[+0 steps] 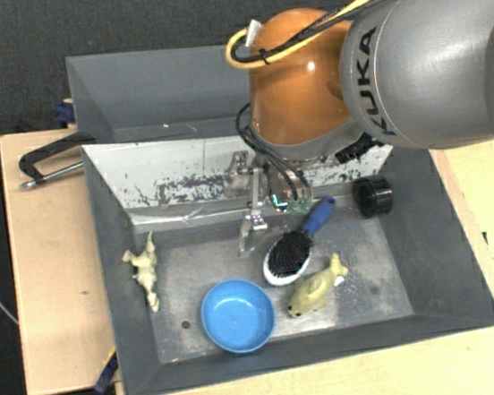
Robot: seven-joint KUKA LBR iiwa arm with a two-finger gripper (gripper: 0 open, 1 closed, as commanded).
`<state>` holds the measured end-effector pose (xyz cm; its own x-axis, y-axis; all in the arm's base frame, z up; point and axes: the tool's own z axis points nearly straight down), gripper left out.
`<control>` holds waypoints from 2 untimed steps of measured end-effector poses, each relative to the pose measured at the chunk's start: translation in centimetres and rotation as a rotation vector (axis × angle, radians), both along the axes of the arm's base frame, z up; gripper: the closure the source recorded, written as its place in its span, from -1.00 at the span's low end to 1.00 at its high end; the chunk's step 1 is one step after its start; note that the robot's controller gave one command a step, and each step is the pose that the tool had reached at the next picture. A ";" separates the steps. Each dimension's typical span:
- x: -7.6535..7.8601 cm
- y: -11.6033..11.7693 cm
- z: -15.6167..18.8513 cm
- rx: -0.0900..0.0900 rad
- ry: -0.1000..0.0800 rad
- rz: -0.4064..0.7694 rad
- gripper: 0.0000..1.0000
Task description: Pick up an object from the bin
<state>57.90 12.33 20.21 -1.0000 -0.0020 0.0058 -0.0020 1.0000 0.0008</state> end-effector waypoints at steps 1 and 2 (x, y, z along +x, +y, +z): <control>0.9 -3.7 -11.8 0.002 -0.013 0.244 -1.00; 1.0 4.9 -11.4 0.006 -0.017 0.378 -1.00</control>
Offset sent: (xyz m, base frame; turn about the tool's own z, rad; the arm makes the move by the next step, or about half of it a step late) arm 0.0074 -0.0418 -0.1321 -0.2457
